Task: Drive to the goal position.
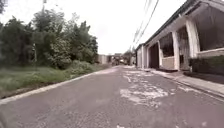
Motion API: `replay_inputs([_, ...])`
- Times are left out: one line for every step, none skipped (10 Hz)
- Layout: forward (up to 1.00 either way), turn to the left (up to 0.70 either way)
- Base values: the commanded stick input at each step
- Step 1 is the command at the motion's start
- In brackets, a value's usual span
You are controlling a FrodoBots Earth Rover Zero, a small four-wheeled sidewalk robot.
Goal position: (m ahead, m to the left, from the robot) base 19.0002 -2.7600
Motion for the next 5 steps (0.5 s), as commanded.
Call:
replay_inputs([0.50, -0.42])
replay_inputs([0.50, -0.11])
replay_inputs([0.50, 0.00])
replay_inputs([0.50, 0.00])
replay_inputs([0.50, 0.00])
